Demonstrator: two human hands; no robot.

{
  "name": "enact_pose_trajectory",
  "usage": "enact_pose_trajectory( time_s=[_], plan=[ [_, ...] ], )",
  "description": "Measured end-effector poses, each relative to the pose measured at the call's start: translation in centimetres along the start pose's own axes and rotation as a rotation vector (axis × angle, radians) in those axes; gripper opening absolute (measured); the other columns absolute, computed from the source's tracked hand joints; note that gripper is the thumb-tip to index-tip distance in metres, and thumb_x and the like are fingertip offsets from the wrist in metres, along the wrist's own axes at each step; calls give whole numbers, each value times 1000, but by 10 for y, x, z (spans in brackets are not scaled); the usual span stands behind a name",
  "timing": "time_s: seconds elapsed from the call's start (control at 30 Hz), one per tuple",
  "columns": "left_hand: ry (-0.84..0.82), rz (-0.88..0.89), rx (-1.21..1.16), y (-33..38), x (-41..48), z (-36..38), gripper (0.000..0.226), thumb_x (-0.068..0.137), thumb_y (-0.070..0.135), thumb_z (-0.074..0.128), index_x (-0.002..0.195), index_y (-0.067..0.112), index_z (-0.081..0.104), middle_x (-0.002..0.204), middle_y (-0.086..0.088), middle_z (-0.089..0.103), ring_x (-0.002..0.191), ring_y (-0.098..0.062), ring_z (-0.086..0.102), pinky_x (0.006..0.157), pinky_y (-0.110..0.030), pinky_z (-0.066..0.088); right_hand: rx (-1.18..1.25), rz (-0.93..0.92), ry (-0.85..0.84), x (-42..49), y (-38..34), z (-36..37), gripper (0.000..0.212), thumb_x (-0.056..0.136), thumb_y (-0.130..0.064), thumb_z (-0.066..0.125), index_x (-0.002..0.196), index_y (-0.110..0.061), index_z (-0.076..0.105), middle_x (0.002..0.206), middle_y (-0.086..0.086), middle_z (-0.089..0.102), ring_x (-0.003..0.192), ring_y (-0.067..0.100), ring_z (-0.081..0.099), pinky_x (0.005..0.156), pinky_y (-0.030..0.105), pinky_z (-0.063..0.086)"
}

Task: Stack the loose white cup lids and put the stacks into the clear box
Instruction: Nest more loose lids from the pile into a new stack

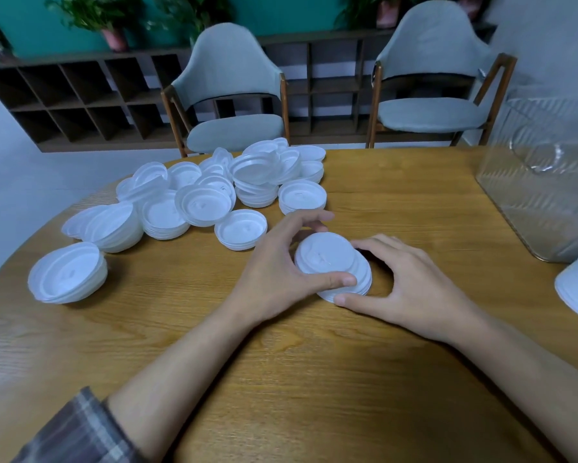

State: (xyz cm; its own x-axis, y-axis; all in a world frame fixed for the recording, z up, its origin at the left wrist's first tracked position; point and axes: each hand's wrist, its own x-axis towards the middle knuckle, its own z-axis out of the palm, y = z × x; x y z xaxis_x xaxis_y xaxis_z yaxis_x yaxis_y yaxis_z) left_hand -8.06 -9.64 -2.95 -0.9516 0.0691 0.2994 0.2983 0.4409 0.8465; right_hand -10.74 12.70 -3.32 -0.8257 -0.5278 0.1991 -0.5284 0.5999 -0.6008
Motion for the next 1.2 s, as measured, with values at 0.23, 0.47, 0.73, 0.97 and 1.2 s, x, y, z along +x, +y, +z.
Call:
enact_pose_trajectory(
  time_s=[0.23, 0.47, 0.73, 0.97, 1.2],
  plan=[
    [-96, -1, 32, 6, 1, -9, 74, 74, 26, 96, 138, 34, 60, 126, 16, 73, 129, -1, 60, 115, -40, 44, 3, 32, -23, 1, 4, -2, 101, 72, -71, 79, 158, -41, 35, 138, -33, 47, 131, -17, 36, 99, -4, 21],
    [-141, -34, -42, -2, 0, -7, 72, 76, 9, 93, 138, 28, 63, 125, 4, 70, 128, -8, 63, 114, -35, 48, 28, 10, -58, 1, 6, -5, 99, 70, -71, 78, 157, -44, 38, 150, -28, 46, 137, -13, 37, 108, 6, 26],
    [-175, -20, -22, -3, 0, -8, 71, 77, 5, 90, 140, 25, 62, 127, 9, 73, 128, -6, 63, 115, -33, 47, -5, -2, -63, 1, 6, -5, 99, 71, -72, 76, 157, -36, 41, 147, -29, 47, 137, -13, 35, 102, -4, 19],
    [-254, -55, -21, -6, 1, -16, 67, 80, 11, 91, 140, 22, 62, 135, 11, 70, 131, -2, 61, 118, -34, 44, -10, -2, -59, 1, 5, -5, 95, 72, -73, 73, 155, -34, 46, 145, -28, 51, 137, -14, 36, 103, -2, 22],
    [-324, -37, -12, -3, -3, -18, 72, 84, 14, 88, 148, 21, 55, 144, 11, 63, 136, 1, 54, 120, -28, 41, -26, -4, -71, 0, 4, -5, 98, 73, -74, 71, 157, -35, 41, 149, -30, 44, 140, -13, 31, 110, 6, 23]
  ],
)
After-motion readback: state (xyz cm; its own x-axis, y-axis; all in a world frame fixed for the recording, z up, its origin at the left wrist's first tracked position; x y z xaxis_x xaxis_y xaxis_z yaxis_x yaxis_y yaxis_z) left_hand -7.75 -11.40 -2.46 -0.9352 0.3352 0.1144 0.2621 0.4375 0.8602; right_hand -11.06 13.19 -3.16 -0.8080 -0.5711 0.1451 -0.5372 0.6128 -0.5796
